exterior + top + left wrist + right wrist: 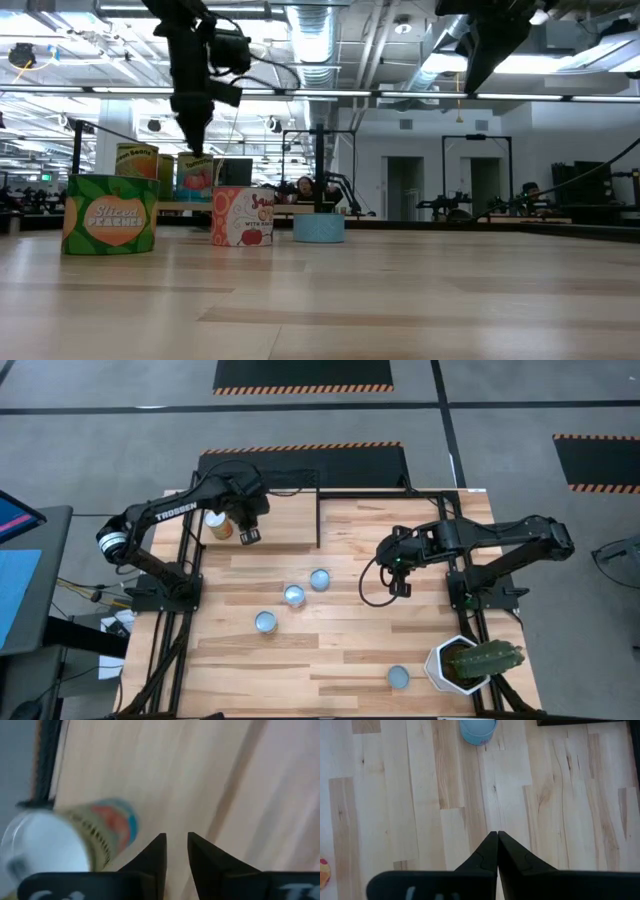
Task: Pick and place cans onto a shelf
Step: Put the canned tomatoes on the shelf, then put the canned peaches on the shelf
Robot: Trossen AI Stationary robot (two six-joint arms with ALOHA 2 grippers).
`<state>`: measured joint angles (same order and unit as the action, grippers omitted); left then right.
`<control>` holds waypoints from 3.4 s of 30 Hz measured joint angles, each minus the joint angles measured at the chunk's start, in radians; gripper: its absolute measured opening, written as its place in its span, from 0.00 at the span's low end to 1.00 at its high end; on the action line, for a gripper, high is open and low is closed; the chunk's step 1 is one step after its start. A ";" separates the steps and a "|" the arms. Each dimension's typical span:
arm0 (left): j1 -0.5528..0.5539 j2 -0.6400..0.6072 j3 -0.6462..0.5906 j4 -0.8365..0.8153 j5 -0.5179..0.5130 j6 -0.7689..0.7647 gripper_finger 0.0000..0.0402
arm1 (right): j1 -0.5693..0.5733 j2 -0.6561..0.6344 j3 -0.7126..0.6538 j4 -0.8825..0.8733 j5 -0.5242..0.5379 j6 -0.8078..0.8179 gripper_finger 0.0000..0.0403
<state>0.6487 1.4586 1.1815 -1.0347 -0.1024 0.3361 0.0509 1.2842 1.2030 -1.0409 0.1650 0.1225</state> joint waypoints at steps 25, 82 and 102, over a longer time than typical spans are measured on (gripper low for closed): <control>0.038 0.000 -0.023 0.068 -0.330 0.065 0.12 | 0.000 0.000 0.000 0.000 -0.002 0.011 0.07; -1.025 0.023 -0.074 0.027 -0.093 -0.978 0.14 | 0.082 0.000 0.000 -0.072 -0.003 0.107 0.07; -1.016 0.115 -0.149 0.092 -0.045 -1.013 0.34 | 0.082 0.000 0.000 -0.065 -0.004 0.107 0.07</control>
<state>-0.3677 1.5734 1.0322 -0.9431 -0.1477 -0.6772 0.1333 1.2846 1.2026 -1.1061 0.1608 0.2295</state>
